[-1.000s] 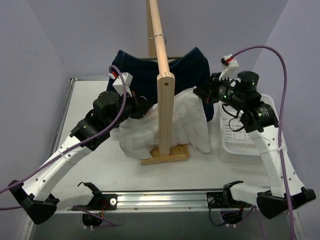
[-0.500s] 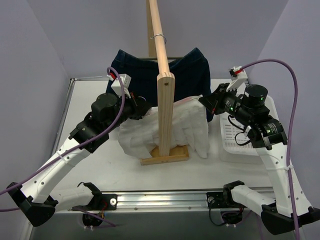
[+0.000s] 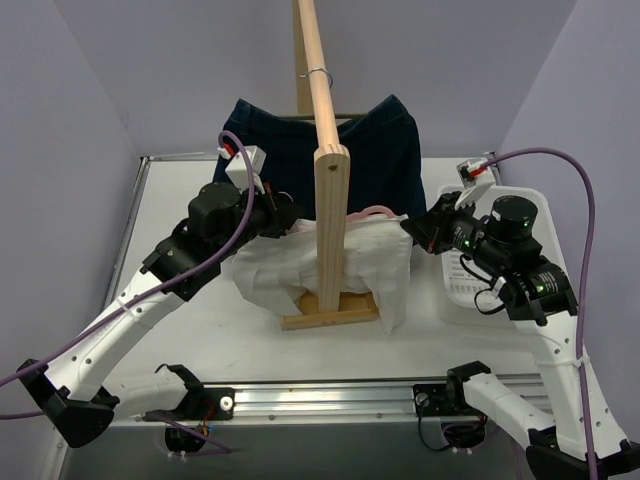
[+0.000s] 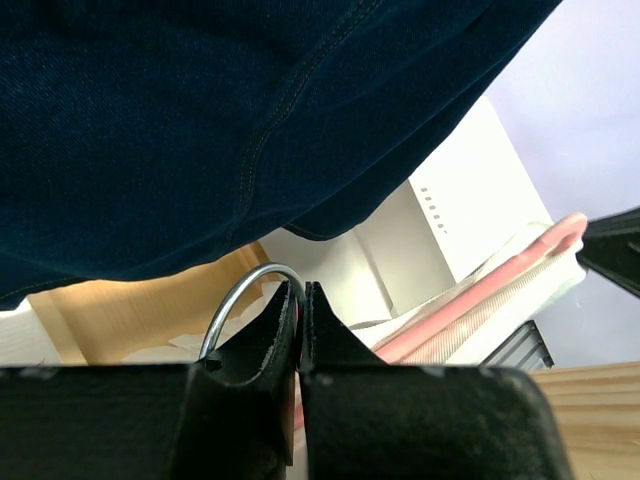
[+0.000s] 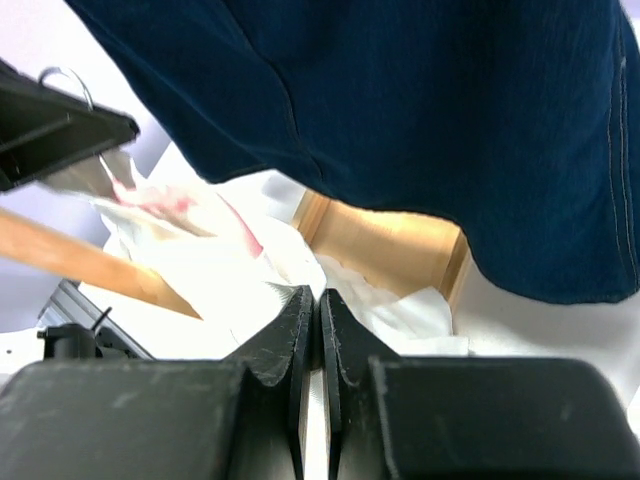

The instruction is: Remove the skirt from the hanger

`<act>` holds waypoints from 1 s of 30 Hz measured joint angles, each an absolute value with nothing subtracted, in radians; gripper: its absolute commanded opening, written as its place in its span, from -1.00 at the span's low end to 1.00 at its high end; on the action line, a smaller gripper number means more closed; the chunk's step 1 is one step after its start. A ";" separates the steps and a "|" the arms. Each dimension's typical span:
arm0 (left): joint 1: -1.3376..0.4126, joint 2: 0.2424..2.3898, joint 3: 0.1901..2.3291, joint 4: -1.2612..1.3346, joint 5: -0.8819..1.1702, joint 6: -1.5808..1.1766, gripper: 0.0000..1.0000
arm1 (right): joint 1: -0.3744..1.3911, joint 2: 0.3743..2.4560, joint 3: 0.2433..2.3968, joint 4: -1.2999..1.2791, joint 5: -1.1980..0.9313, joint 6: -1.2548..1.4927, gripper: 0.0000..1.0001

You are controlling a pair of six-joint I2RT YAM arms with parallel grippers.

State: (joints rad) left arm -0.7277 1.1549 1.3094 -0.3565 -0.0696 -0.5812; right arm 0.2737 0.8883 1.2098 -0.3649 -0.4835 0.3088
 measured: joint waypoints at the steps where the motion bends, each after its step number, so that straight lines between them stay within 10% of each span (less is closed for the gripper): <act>1: -0.728 1.157 1.313 -0.358 -0.072 -0.580 -0.95 | 0.274 0.879 1.205 -0.373 -0.483 0.305 -1.00; 30: -0.719 1.179 1.368 -0.123 -0.041 -0.807 -0.95 | 0.296 1.025 1.050 -0.234 -0.606 0.400 -1.00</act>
State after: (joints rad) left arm -0.7189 1.1786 1.3682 -0.1226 -0.0410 -0.8066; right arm 0.2958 1.0248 1.0500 -0.2337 -0.6056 0.4004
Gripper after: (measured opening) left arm 0.067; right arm 0.010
